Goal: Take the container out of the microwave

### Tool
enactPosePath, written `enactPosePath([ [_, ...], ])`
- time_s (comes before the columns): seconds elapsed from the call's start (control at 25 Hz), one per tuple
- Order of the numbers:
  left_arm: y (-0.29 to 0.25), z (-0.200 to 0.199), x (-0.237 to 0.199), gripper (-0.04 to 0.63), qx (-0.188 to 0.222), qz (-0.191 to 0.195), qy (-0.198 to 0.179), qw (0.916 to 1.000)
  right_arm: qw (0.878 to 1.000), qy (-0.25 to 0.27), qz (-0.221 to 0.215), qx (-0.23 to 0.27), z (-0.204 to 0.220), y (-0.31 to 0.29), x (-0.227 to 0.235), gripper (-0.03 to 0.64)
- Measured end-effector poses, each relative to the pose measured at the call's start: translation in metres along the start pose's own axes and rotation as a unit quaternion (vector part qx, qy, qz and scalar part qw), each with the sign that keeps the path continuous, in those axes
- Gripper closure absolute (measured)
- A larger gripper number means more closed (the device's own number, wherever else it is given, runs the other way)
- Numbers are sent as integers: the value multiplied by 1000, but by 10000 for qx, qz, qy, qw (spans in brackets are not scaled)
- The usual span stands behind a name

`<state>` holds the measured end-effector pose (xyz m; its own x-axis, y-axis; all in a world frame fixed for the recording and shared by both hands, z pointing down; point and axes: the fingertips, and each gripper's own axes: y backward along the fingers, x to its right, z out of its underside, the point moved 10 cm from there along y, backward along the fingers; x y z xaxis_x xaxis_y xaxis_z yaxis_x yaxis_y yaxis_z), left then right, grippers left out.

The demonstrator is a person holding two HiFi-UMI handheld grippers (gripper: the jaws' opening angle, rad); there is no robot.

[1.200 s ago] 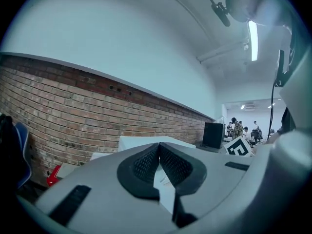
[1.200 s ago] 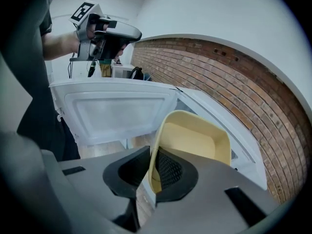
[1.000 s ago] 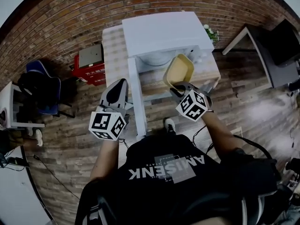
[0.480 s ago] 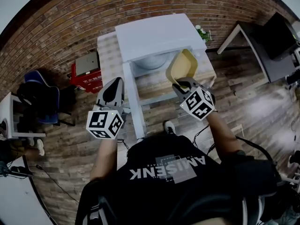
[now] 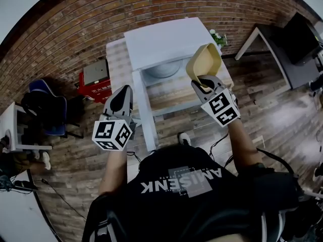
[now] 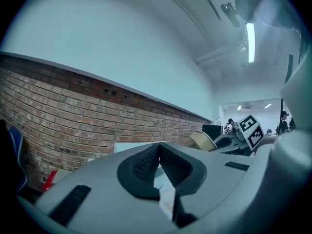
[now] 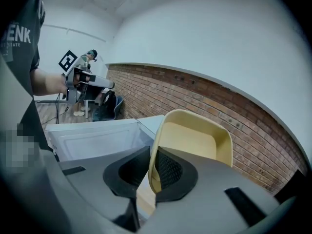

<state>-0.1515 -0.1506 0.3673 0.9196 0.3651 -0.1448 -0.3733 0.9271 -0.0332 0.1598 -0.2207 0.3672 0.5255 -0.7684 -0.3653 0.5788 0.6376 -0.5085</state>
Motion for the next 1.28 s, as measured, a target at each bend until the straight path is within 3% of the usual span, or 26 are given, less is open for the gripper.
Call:
enactPosePath([
  [0.76, 5, -10, -28, 582, -54, -158, -309, 9994, 9991, -175, 233, 305, -17, -3, 6, 554],
  [1.16, 10, -19, -40, 582, 273, -535, -90, 9982, 9922, -591, 664, 875, -33, 15, 24, 555],
  [1.28, 12, -21, -37, 581, 337, -586, -229, 9974, 9900, -519, 838, 1008, -35, 21, 28, 557],
])
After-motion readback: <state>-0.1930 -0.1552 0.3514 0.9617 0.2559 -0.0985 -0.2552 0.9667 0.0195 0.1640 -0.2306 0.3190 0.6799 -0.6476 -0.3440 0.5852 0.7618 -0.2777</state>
